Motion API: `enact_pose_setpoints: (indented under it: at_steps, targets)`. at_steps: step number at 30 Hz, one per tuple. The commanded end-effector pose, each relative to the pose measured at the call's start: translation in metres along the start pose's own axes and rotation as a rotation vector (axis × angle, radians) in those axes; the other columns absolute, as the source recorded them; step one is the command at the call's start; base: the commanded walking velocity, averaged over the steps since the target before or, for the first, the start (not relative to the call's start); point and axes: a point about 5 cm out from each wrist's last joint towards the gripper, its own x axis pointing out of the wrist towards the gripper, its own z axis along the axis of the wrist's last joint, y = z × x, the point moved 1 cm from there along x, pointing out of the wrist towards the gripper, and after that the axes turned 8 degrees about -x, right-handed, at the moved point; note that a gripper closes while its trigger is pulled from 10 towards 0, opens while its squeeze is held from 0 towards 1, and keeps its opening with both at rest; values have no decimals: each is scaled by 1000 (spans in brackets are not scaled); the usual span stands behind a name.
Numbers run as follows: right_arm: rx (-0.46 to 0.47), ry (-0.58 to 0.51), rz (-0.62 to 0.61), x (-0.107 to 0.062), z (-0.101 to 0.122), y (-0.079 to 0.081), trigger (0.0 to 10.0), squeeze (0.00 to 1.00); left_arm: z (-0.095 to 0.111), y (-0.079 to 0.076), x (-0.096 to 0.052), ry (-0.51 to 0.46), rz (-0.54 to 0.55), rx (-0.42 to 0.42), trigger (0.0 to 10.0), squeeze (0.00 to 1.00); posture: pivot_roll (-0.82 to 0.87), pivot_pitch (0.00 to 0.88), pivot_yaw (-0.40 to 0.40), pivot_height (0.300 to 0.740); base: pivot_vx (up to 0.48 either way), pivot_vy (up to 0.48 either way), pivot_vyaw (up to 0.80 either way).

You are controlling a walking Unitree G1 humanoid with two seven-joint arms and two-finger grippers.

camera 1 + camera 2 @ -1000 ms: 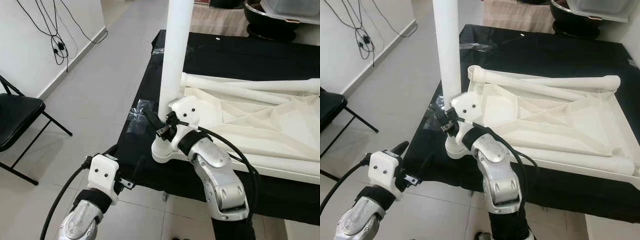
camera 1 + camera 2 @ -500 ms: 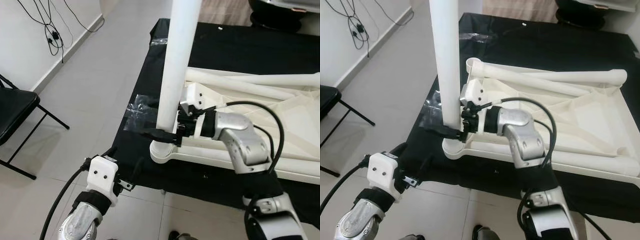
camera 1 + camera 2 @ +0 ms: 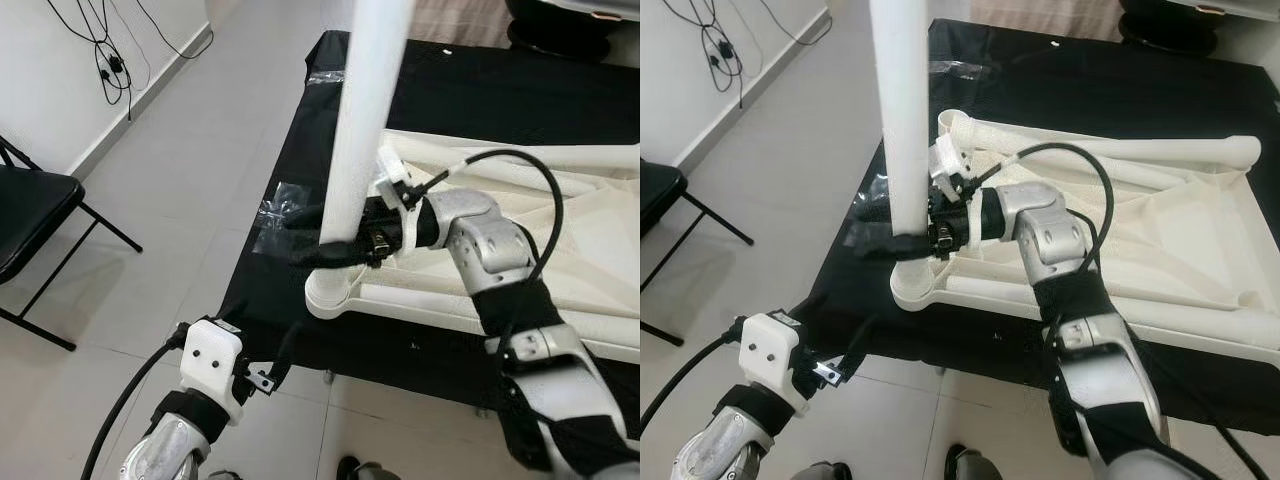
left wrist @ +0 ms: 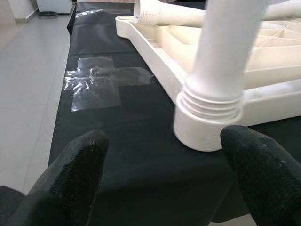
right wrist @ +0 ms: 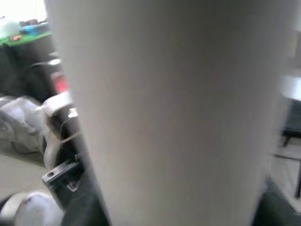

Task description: Building children table

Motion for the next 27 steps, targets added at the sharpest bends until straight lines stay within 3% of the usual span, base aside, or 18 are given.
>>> enact_pose_setpoints:
  at_steps: [1,5,6,7,8,10,11,12,13,14,15,18,19,22,26,27]
  targets:
    - [15,-21,29,0,0,1,0,0,0,-2,-3,11,-11,-5,10000,0,144,252,-70,740,0,0,0]
    - [16,-18,29,-1,-1,0,0,0,0,-2,-2,11,-11,-5,10000,0,144,252,-70,740,0,0,0]
    - [9,-9,9,-2,-4,0,0,0,0,-2,-2,10,-11,-4,10000,0,140,250,-71,740,0,0,0]
    - [-9,7,-90,-1,-10,-3,0,0,0,-1,-2,10,-11,-5,10000,0,135,249,-75,740,0,0,0]
    - [-9,7,-90,-1,-10,-3,0,0,0,-1,-2,10,-11,-5,10000,0,135,249,-75,740,0,0,0]
    - [-11,113,-522,2,-33,-10,0,0,0,-1,-3,8,-7,-6,10000,0,122,248,-97,740,0,0,0]
    - [-11,113,-522,2,-33,-10,0,0,0,-1,-3,8,-7,-6,10000,0,122,248,-97,740,0,0,0]
    - [-13,226,-845,-2,-47,-12,0,0,0,-1,-3,7,-4,-6,10000,0,118,248,-97,740,0,0,0]
    - [3,299,-1063,-1,-57,6,0,0,1,1,-3,4,3,-5,10000,0,93,257,-79,740,0,0,0]
    - [3,299,-1063,-1,-57,6,0,0,1,1,-3,4,3,-5,10000,0,93,257,-79,740,0,0,0]
    - [25,332,-1173,9,-58,25,0,0,1,3,-2,3,7,-4,10000,0,82,261,-64,740,0,0,0]
    - [49,340,-1227,15,-56,39,0,0,2,5,-2,2,9,-3,10000,0,82,261,-64,740,0,0,0]
    - [59,308,-1215,27,-52,40,0,0,0,6,1,3,3,-4,10000,0,63,231,-53,740,0,0,0]
    - [28,249,-1156,49,-42,21,0,0,-3,7,7,4,-7,-9,10000,0,67,208,-64,740,0,0,0]
    - [21,245,-1146,51,-41,16,0,0,-3,7,8,3,-8,-9,10000,0,69,208,-66,740,0,0,0]
    - [8,240,-1133,53,-38,12,10000,0,-3,8,8,0,0,-6,10000,0,75,208,-71,740,0,0,0]
